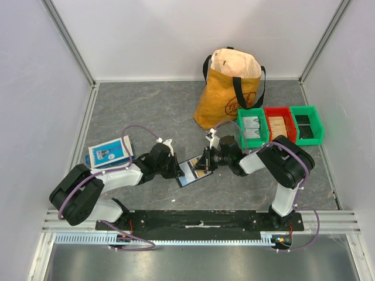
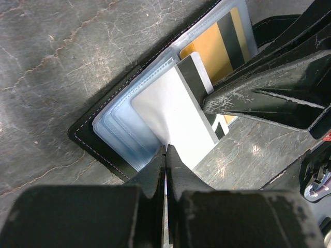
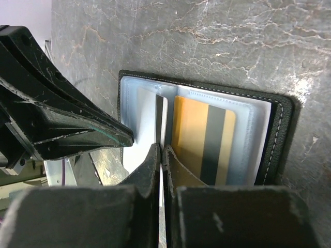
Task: Take the credit cards out of the card holder
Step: Remove the credit card from the card holder.
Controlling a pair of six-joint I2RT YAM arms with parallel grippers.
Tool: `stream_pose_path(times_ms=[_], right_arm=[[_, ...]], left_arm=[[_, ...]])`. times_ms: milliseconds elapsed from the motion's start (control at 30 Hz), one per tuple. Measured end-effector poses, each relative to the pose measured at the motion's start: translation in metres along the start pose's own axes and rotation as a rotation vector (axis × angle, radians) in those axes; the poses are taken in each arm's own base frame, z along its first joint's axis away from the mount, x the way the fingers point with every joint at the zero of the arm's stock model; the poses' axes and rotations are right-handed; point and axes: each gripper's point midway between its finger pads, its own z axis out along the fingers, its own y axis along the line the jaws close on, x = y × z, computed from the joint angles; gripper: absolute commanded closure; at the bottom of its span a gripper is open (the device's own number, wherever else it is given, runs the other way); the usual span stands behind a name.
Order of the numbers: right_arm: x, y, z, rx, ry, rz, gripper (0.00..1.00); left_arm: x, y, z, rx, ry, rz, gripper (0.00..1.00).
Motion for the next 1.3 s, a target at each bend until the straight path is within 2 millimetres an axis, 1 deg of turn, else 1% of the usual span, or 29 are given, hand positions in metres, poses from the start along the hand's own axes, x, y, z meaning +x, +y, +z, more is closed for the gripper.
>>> stream_pose_path(times_ms=[133, 233, 367, 500, 533, 633, 700, 733, 833, 867, 900, 933, 1000, 1100, 1133, 1233, 1300], right_arm=[[-0.004, -0.001, -0.003, -0.015, -0.002, 0.008, 1.00], [-0.009, -0.006, -0.008, -0.017, -0.009, 0.021, 1.00], [-0.017, -0.014, -0.019, 0.004, -0.018, 0.030, 1.00], [-0.029, -0.017, -0.034, 0.034, -0.044, 0.006, 1.00], [-0.033, -0.018, -0.037, 0.043, -0.054, 0.000, 1.00], [-0.040, -0.019, -0.048, 0.070, -0.074, -0.008, 1.00], [-0.045, -0.016, -0.056, 0.085, -0.087, -0.015, 1.00], [-0.046, -0.012, -0.058, 0.087, -0.092, -0.019, 1.00], [-0.054, 0.001, -0.069, 0.087, -0.119, -0.035, 1.00], [-0.058, 0.007, -0.073, 0.086, -0.135, -0.042, 1.00], [-0.063, 0.014, -0.078, 0.082, -0.154, -0.050, 1.00], [-0.068, 0.020, -0.082, 0.075, -0.173, -0.056, 1.00], [-0.075, 0.032, -0.089, 0.064, -0.209, -0.057, 1.00], [-0.084, 0.047, -0.099, 0.046, -0.255, -0.050, 1.00], [-0.086, 0.052, -0.102, 0.038, -0.267, -0.046, 1.00], [-0.092, 0.067, -0.112, 0.011, -0.308, -0.027, 1.00], [-0.094, 0.074, -0.116, -0.006, -0.325, -0.011, 1.00]], left_arm=[[0.000, 0.000, 0.000, 0.000, 0.000, 0.000, 0.98], [0.000, 0.000, 0.000, 0.002, -0.001, 0.000, 0.98], [0.000, 0.000, 0.000, 0.004, -0.004, 0.001, 0.98], [0.000, 0.000, 0.000, 0.006, -0.006, 0.001, 0.98], [0.001, 0.000, 0.000, 0.007, -0.007, 0.002, 0.97], [0.001, 0.002, -0.004, 0.001, -0.015, 0.002, 0.83], [0.002, 0.005, -0.008, -0.009, -0.020, 0.004, 0.70], [0.000, 0.006, -0.010, -0.016, -0.030, 0.012, 0.64], [-0.005, 0.008, -0.019, -0.032, -0.058, 0.048, 0.40], [-0.007, 0.007, -0.023, -0.033, -0.071, 0.064, 0.36], [-0.010, 0.006, -0.027, -0.034, -0.082, 0.080, 0.33], [-0.014, 0.003, -0.032, -0.029, -0.103, 0.102, 0.30], [-0.025, -0.008, -0.042, -0.007, -0.152, 0.152, 0.29], [-0.049, -0.034, -0.066, 0.046, -0.266, 0.253, 0.27], [-0.051, -0.041, -0.071, 0.064, -0.283, 0.279, 0.27], [-0.063, -0.072, -0.096, 0.131, -0.378, 0.429, 0.25], [-0.063, -0.093, -0.109, 0.180, -0.420, 0.532, 0.23]])
